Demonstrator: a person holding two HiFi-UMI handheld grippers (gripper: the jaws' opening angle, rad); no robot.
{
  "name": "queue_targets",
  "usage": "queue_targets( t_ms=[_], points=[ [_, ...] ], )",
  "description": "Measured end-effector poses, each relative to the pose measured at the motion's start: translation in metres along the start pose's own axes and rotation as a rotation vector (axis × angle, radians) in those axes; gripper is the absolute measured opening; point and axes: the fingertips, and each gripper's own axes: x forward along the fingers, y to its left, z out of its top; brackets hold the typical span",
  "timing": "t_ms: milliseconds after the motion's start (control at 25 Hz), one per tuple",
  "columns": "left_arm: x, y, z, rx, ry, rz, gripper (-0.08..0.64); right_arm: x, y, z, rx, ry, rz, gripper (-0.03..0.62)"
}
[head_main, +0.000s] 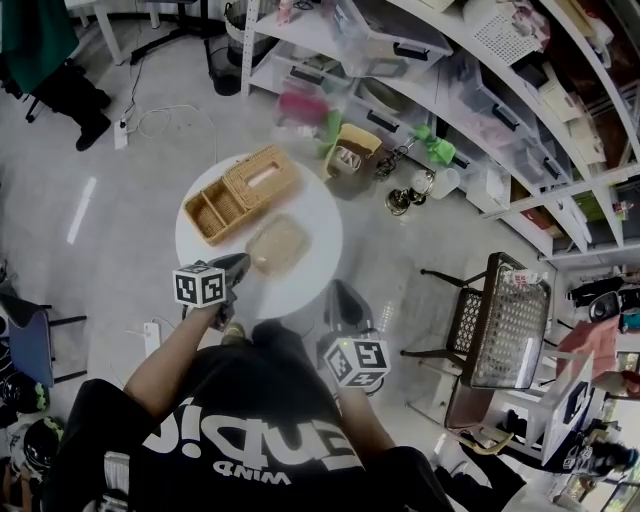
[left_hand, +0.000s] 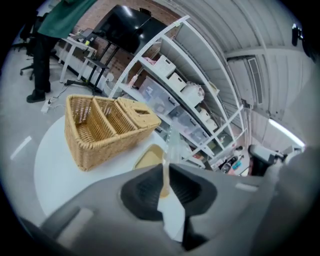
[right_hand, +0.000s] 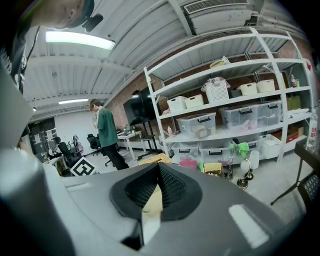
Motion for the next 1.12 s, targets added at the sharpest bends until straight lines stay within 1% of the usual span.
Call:
queue_targets(
  t_ms=[120, 280, 440, 560, 680, 840, 1120],
  points=[
    [-0.010, -0.014, 0.020, 0.054, -0.046, -0.008, 0.037, -0.004, 0.007, 0.002, -0.005, -0.008, -0.006, -0.002],
    [-0.030, -0.036, 0.053, 0.156, -0.118, -0.008, 0.037, -0.010, 0.019, 0.004, -0.006, -0.027, -0.017, -0.002],
    [-0.060, -0.063, 0.079, 0.267, -0.197, -0.023, 0.037, -0.022, 0.034, 0.006, -0.013, -0.049, -0.035, -0.002],
    [-0.088, -0.085, 0.090, 0.329, -0.247, -0.040, 0.037, -0.037, 0.046, 0.006, -0.010, -0.068, -0.054, -0.002],
    [-0.112, -0.104, 0.091, 0.373, -0.278, -0.054, 0.037, -0.054, 0.056, 0.004, 0.001, -0.087, -0.071, -0.002],
    [-0.134, -0.119, 0.079, 0.401, -0.292, -0.062, 0.037, -0.073, 0.062, -0.004, 0.010, -0.096, -0.083, -0.002],
    [-0.164, -0.137, 0.067, 0.431, -0.333, -0.049, 0.037, -0.091, 0.074, -0.008, 0.006, -0.094, -0.055, -0.002]
  ],
)
